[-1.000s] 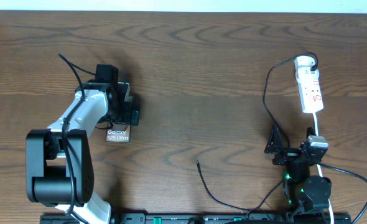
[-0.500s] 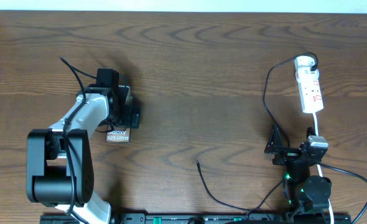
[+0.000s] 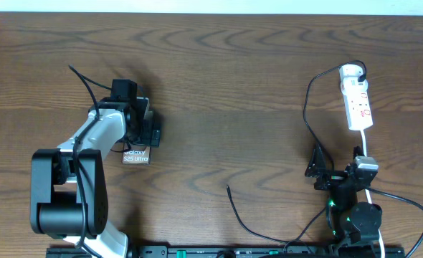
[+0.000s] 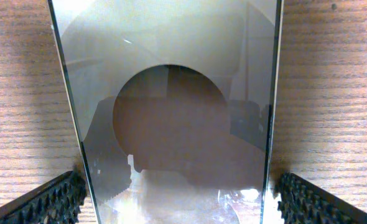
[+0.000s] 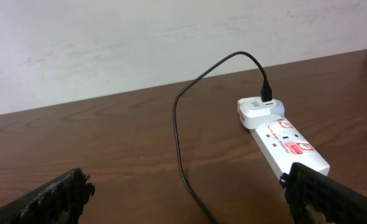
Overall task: Plug charger to phone and switch on socket
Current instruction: 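Close the left gripper on the phone sides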
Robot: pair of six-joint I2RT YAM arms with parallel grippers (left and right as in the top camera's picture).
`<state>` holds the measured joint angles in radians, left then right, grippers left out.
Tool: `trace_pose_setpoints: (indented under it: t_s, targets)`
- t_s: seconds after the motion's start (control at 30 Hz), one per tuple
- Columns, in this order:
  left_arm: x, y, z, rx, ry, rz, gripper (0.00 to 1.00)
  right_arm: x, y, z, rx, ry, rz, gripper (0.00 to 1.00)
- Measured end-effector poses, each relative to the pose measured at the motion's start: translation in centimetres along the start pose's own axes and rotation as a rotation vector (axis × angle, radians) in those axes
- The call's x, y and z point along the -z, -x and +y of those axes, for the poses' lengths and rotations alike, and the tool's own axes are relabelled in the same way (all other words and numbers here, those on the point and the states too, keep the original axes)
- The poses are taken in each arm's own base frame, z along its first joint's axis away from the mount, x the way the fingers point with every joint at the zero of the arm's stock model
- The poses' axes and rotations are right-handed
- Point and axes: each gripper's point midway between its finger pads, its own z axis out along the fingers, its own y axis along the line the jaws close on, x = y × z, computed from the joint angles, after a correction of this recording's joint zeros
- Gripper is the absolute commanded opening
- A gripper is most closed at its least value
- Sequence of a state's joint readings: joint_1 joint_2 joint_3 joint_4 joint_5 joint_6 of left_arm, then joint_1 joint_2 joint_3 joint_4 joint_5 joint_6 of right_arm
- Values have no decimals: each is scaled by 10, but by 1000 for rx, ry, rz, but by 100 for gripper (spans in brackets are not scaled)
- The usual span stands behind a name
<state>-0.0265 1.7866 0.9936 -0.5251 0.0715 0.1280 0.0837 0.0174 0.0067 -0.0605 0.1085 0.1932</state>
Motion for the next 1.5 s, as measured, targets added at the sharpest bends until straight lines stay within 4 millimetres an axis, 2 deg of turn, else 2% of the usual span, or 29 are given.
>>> trace_pose_setpoints:
  t_s: [1.5]
  targets:
    - [0,-5,0,1,0,17,98,0,0,0,0,0,0,99]
